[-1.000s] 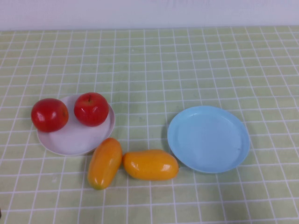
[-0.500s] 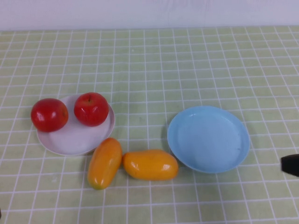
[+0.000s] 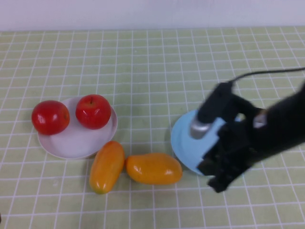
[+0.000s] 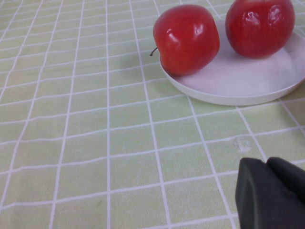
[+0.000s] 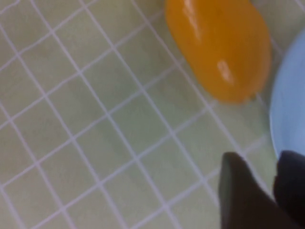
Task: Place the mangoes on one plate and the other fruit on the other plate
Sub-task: Put another type of fruit in the right plate
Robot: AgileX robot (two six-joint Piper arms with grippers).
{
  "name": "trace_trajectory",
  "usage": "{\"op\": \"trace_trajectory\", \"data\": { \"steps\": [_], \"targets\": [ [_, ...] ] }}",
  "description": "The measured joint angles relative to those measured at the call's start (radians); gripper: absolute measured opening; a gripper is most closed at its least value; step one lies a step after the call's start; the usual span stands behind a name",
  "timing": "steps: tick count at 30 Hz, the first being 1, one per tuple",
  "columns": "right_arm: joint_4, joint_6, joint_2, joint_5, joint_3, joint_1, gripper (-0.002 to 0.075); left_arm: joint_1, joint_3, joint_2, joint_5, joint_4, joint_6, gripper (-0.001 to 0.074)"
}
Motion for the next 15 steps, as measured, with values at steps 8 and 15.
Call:
{"op": "trace_trajectory", "data": {
  "steps": [8,15],
  "targets": [
    [-0.096,-0.145,0.195,-0.058,-0.172,0.108,0.0507,0.0,0.0,0.0,0.001,0.0,0.0,0.0],
    [-0.195,-0.231,0.273,-0.199,-0.181,0.119,0.0619,0.0,0.0,0.0,0.001,0.0,0.0,0.0]
  ]
}}
